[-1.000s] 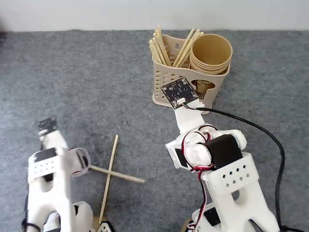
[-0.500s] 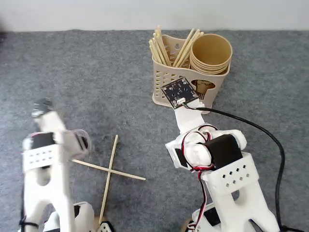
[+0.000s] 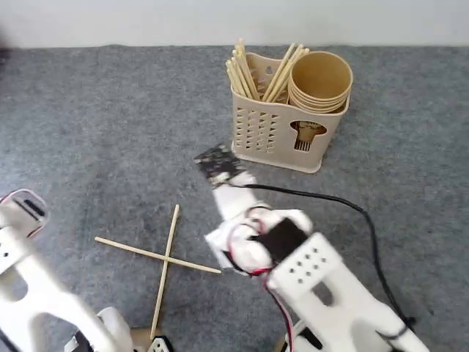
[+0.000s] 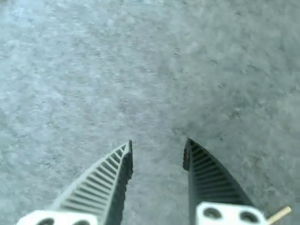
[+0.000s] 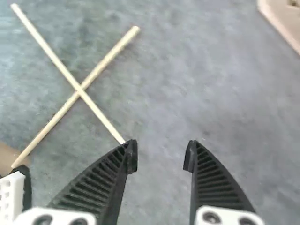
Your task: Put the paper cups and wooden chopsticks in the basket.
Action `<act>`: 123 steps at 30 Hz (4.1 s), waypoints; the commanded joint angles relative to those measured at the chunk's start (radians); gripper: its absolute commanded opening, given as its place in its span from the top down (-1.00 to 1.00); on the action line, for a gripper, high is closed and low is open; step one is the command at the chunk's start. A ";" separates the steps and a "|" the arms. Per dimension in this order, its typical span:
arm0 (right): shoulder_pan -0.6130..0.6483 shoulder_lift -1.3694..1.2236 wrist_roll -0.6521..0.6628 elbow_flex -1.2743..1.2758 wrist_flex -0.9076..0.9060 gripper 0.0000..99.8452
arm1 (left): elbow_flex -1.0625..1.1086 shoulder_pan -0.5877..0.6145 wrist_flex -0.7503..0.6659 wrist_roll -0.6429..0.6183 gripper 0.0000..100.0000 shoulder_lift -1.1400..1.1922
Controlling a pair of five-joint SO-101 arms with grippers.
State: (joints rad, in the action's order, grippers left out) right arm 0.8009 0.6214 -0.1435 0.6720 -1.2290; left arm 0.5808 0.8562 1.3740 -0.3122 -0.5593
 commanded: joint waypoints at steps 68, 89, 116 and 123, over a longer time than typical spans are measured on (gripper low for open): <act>-0.128 -0.430 -0.063 -0.603 -0.087 0.98 | 0.019 0.048 0.014 0.009 0.65 -0.012; -0.552 -0.214 -0.069 -0.918 0.443 0.98 | 0.056 0.044 -0.008 0.009 0.65 -0.017; -0.562 -0.455 0.215 -0.175 1.353 0.60 | 0.061 0.044 -0.034 0.008 0.65 -0.012; -0.562 -0.216 0.206 -0.189 1.107 0.38 | 0.059 0.044 -0.035 0.008 0.65 -0.018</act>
State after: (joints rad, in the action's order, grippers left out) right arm 0.2455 0.2731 0.0545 0.5232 -0.0199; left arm 0.6467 0.8961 1.3617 -0.3107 -0.5593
